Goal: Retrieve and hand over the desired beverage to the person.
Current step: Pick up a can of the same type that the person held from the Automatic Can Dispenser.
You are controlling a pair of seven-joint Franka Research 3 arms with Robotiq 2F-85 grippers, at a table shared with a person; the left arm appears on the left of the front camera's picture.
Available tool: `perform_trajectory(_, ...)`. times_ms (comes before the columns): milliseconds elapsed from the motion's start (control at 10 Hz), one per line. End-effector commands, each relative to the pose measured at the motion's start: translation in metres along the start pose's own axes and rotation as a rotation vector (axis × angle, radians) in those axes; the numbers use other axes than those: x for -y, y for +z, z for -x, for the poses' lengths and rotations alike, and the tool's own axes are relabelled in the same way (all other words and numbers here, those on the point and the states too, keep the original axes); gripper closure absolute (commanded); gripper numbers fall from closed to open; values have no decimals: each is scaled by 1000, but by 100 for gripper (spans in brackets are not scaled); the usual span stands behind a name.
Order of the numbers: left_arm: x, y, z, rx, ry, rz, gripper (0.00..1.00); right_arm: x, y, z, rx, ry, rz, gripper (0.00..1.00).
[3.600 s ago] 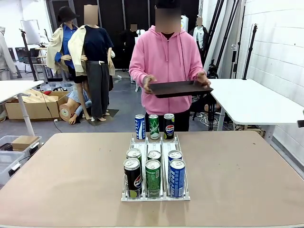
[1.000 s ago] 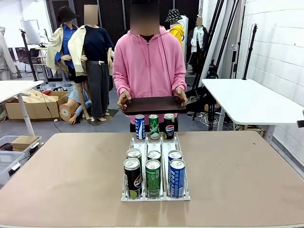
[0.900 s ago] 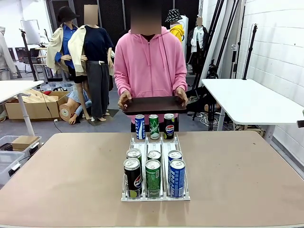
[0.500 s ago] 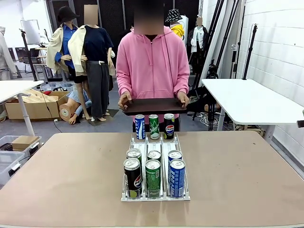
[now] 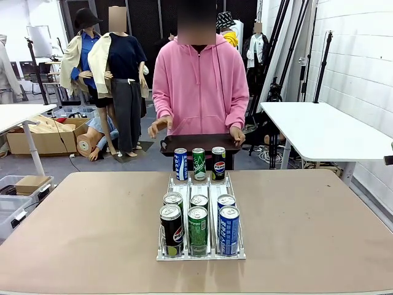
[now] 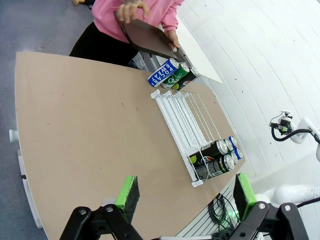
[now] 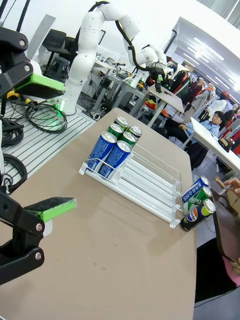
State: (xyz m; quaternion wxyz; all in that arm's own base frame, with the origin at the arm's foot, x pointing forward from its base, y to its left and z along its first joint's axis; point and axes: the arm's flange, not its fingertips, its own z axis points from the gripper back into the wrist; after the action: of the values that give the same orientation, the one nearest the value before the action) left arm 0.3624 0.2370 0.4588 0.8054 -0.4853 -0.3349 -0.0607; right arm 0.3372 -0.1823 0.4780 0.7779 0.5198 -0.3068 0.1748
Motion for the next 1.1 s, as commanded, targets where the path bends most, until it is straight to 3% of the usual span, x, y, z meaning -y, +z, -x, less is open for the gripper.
perform_trajectory(0, 2, 3, 1, -5, 0, -16, 0, 0, 1, 1, 5, 4, -14, 0)
perform_trajectory(1000, 2, 3, 1, -5, 0, -16, 0, 0, 1, 1, 5, 4, -14, 0)
